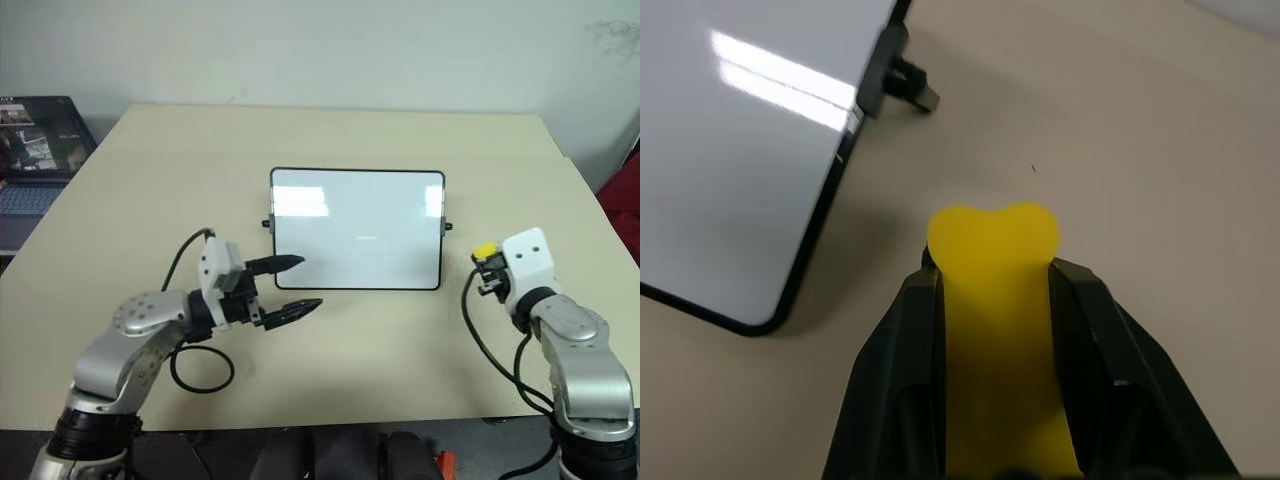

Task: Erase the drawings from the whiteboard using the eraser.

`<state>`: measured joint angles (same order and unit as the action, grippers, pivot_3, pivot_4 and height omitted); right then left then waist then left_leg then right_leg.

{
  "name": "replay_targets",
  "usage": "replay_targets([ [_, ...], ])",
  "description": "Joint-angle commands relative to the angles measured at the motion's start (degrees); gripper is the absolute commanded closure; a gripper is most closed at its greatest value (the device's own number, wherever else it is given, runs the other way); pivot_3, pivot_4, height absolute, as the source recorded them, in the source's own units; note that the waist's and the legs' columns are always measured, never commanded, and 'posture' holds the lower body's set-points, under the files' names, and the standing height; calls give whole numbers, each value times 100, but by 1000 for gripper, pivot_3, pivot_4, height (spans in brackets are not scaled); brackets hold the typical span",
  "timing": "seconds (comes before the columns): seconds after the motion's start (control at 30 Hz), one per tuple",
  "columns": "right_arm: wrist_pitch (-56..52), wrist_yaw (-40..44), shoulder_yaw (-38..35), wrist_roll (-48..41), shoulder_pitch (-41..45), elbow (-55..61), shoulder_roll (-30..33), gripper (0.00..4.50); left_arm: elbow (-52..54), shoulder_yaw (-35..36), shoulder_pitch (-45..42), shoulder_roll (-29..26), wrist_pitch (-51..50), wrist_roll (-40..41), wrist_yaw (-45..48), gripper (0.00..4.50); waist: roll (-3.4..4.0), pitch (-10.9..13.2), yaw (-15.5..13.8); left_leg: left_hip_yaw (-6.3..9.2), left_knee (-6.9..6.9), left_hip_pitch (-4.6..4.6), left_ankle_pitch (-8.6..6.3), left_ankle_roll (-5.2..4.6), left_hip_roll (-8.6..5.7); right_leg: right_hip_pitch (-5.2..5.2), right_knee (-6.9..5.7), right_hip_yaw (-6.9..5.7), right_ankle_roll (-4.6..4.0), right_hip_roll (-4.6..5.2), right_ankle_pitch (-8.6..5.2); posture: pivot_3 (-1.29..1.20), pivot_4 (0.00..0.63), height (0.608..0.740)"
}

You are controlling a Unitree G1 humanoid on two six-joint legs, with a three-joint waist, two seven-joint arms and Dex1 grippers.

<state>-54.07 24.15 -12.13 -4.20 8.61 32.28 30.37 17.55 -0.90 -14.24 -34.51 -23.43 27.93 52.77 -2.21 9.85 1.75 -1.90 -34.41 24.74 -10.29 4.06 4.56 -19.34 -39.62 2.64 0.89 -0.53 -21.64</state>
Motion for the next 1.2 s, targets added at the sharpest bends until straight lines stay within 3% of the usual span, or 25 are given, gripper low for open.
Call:
replay_targets([
  [0.03,119,21,-76,-52,67,-428,155,3410,55,-54,-130,60,83,17,56,0,0,0,2,-1,-1,0,0,0,0,1,0,1,0,0,0,0,150,740],
  [0.27,193,-303,-398,-268,507,-1364,-189,3410,270,-96,48,-2,68,69,167,0,5,2,3,-1,-10,0,0,0,1,2,-3,3,0,-6,0,0,150,740],
  [0.9,368,-350,-229,-386,474,-1615,-153,3410,345,-567,-205,-61,776,-129,1086,0,11,4,-6,-5,-23,1,0,-1,1,6,-6,4,0,-7,0,0,150,740],
  [1.2,371,-434,-354,-519,453,-1636,-243,376,392,-610,-278,10,645,-139,909,0,11,4,-4,-4,-26,1,0,-1,2,5,-10,4,0,-8,0,0,150,740],
])
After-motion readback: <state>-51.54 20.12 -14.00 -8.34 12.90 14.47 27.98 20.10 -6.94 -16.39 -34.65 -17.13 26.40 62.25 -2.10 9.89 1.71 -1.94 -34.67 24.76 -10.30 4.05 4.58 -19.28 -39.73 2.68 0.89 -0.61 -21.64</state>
